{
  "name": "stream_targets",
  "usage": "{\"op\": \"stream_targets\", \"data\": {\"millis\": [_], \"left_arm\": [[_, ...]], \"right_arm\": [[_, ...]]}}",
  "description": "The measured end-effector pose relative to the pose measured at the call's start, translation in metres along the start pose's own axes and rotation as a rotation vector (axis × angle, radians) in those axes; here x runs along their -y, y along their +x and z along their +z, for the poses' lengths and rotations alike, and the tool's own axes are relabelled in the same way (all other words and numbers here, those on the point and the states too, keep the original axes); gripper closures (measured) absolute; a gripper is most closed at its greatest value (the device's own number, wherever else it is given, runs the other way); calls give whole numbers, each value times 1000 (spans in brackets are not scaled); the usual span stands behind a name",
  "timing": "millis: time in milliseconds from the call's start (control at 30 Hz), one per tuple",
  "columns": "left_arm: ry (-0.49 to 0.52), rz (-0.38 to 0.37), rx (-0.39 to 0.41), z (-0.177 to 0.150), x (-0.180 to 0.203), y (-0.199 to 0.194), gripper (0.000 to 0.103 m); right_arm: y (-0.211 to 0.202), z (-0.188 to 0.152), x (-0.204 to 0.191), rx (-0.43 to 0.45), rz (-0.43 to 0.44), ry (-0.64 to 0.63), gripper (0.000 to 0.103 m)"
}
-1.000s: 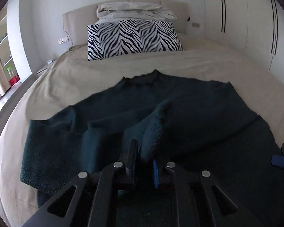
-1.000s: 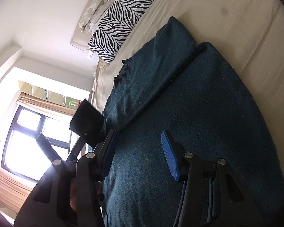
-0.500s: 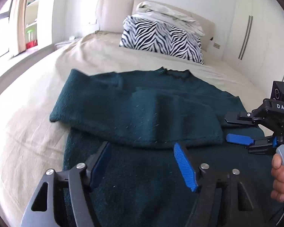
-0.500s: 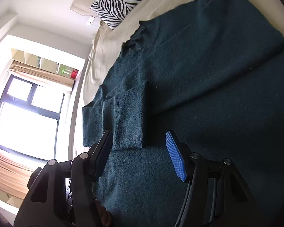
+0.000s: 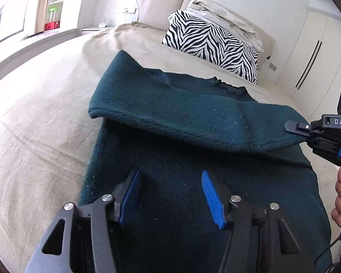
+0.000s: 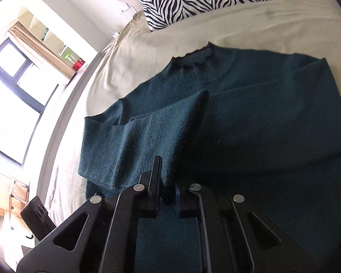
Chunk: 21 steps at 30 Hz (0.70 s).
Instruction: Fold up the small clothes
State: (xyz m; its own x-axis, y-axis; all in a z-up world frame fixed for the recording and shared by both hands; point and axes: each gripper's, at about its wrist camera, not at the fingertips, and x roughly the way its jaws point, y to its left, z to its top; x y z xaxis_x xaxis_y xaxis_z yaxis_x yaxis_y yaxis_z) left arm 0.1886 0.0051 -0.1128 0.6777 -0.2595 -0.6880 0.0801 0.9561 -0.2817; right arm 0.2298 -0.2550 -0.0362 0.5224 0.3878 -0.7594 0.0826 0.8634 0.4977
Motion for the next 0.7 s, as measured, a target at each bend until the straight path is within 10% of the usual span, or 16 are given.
{"op": "stream_targets", "data": {"millis": [433,700], "left_arm": [[12,14,-8,0,5,4,44],[-35,11,-7,9,-2,0,45]], "right_arm": [[-13,42,120,0,-164,114,95],[-6,32,126,3,-134,112,93]]}}
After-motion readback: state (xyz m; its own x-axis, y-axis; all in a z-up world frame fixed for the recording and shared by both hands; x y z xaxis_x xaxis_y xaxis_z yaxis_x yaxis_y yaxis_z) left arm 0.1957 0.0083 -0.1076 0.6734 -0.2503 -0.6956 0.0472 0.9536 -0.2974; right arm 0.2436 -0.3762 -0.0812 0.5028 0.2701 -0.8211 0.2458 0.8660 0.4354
